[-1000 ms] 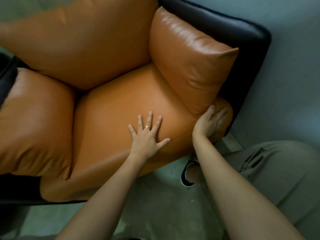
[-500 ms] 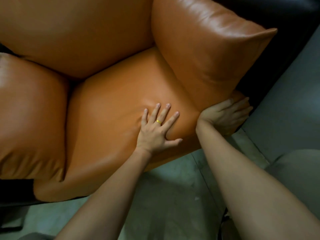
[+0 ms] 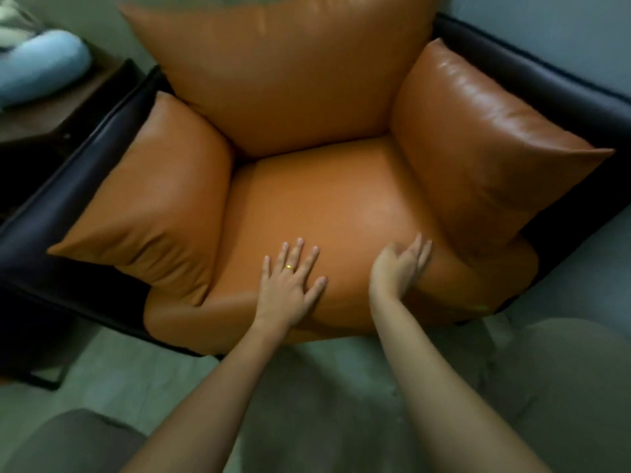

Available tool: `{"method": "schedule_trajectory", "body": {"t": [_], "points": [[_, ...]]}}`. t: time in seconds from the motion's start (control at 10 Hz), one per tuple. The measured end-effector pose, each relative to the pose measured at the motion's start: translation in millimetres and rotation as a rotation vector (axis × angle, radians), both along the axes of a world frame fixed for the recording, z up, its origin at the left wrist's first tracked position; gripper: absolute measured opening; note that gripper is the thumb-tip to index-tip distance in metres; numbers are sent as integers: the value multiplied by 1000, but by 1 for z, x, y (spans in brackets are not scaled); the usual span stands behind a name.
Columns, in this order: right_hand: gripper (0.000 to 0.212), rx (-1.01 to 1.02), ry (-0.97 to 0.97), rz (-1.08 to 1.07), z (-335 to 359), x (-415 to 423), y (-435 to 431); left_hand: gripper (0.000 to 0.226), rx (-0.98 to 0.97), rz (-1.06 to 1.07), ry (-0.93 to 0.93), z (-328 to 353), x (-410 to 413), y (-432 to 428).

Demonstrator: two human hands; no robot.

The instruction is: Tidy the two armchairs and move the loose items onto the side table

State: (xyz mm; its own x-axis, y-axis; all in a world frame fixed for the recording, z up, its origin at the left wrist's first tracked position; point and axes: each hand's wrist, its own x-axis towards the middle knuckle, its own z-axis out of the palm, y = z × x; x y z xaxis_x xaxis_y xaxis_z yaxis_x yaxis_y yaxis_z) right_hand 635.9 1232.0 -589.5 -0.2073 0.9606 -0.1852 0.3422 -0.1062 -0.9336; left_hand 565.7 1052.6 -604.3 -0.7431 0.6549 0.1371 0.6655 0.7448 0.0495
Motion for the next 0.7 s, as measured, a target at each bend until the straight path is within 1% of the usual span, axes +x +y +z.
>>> {"method": "schedule_trajectory", "body": {"t": [0.1,0.2,0.3,0.4,0.5,0.6,0.7], "points": [[56,360,-390,308,-2,-9,-23,64,63,140,-19,-2,-21,-46],[62,668,-612,436,-26,-25,-36,61,100,194,33,-8,-29,-55],[67,725,-703,454,-27,-28,-36,61,86,187,19,-11,-28,-50],[66,663,-744,525,-9,-24,-40,64,21,192,-74,2,-31,-54],[68,473,-828,681,8,-16,-41,67,-62,159,-293,20,-30,-57],[70,164,-930,897,56,-8,-47,77,-157,144,-570,64,-24,-80],[62,-213,-1013,885,120,-4,-46,75,-158,224,-820,110,-8,-116]]}}
